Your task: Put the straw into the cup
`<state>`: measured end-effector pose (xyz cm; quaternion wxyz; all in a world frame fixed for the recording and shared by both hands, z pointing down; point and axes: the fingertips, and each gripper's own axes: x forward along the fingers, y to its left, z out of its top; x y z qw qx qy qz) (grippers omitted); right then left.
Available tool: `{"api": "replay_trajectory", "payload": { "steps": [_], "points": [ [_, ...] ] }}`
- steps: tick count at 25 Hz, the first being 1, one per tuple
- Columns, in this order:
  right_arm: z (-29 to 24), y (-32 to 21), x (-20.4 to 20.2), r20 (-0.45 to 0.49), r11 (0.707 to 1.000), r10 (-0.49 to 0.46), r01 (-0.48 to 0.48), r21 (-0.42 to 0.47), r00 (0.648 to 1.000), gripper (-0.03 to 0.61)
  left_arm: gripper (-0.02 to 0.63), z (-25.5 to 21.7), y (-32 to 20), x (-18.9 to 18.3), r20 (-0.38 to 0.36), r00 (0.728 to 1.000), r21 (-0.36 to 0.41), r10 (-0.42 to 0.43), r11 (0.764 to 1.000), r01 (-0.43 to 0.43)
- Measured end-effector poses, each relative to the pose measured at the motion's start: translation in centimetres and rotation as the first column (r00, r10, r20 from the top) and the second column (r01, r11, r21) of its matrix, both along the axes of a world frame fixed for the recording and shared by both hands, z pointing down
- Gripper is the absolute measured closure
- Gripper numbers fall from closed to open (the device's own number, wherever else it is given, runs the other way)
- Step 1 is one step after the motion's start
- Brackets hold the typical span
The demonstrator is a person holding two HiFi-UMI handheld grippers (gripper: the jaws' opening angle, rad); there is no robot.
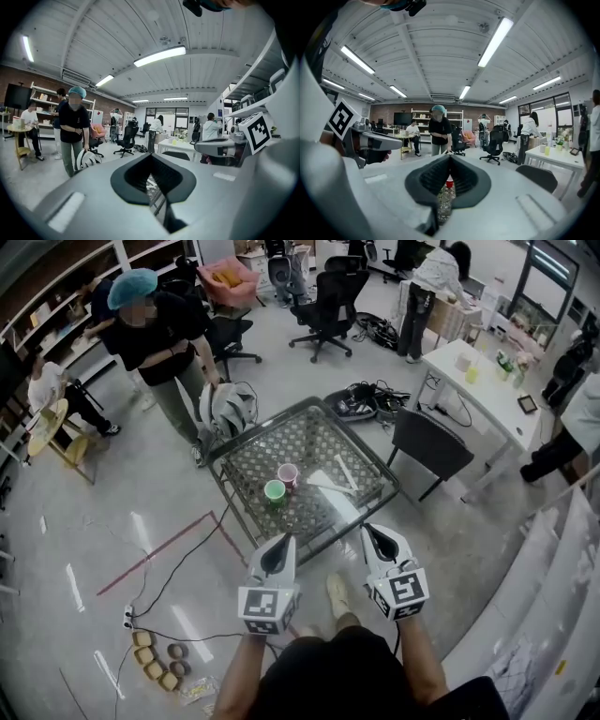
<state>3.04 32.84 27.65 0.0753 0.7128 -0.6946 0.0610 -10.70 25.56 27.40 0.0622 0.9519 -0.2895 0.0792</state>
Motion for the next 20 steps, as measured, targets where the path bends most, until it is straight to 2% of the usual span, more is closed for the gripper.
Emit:
{"api": "replay_trajectory", "payload": {
  "steps": [10,20],
  "points": [
    [2.4,-10.4,5.8,0.032,0.990,-0.130,0.132,-0.046,0.991,0.575,0.607,1.7,-8.1,6.2,0.023,0.994,-0.045,-0.106,0.993,0.107],
    [6.3,-17.1,9.9,0.078,0.958,-0.261,0.268,-0.096,0.962,0.575,0.607,5.7,-13.0,10.1,0.060,0.970,-0.119,-0.234,0.964,0.240]
  ]
}}
